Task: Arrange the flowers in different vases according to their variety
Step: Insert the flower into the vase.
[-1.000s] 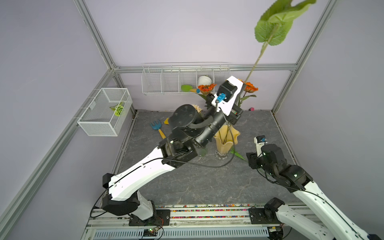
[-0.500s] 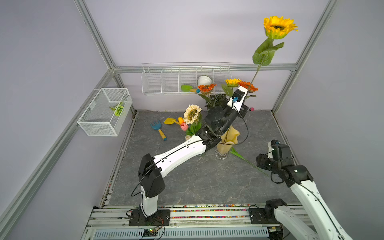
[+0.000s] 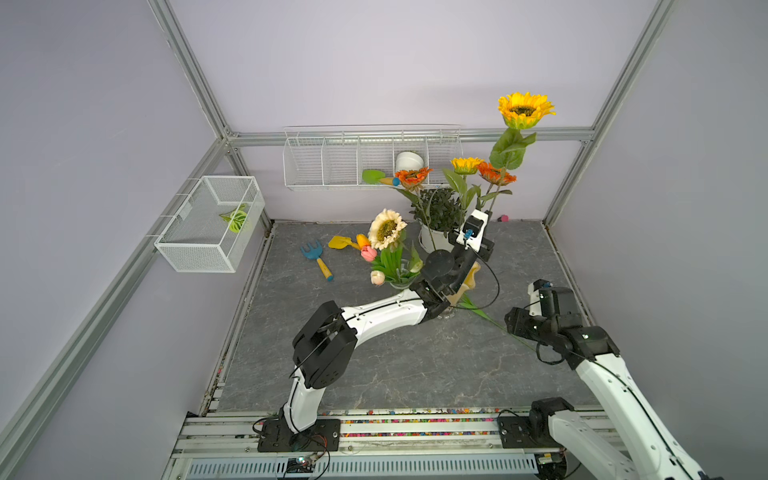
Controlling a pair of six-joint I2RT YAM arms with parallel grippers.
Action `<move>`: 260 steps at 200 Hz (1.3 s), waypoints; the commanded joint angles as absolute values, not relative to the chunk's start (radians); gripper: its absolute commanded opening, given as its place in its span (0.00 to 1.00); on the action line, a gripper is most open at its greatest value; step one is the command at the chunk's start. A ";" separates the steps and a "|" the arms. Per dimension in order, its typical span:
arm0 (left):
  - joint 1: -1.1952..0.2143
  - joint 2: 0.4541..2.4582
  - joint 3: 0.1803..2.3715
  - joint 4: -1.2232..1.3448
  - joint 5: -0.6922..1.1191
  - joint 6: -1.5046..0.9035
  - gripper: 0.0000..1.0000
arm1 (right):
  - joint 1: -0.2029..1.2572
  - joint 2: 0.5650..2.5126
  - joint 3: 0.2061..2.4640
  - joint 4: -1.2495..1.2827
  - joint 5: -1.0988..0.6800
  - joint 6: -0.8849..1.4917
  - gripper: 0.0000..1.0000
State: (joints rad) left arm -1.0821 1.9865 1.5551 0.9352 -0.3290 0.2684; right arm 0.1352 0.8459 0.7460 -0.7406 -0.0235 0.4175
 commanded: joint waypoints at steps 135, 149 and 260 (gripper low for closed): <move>-1.106 1.984 1.448 1.053 -0.621 0.337 0.00 | 0.129 0.852 0.729 -0.701 -0.063 0.399 0.64; -1.107 1.963 1.436 0.999 -0.616 0.303 0.14 | 0.128 0.852 0.727 -0.703 -0.063 0.399 0.64; -1.277 1.740 1.525 0.522 -0.627 0.361 1.00 | 0.128 0.888 0.730 -0.697 -0.075 0.393 0.66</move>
State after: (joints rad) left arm -1.2579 1.8412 1.4471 0.7265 -0.6125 0.3771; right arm 0.1303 0.8639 0.7395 -0.7094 -0.0582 0.4088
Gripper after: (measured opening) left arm 0.997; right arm 0.657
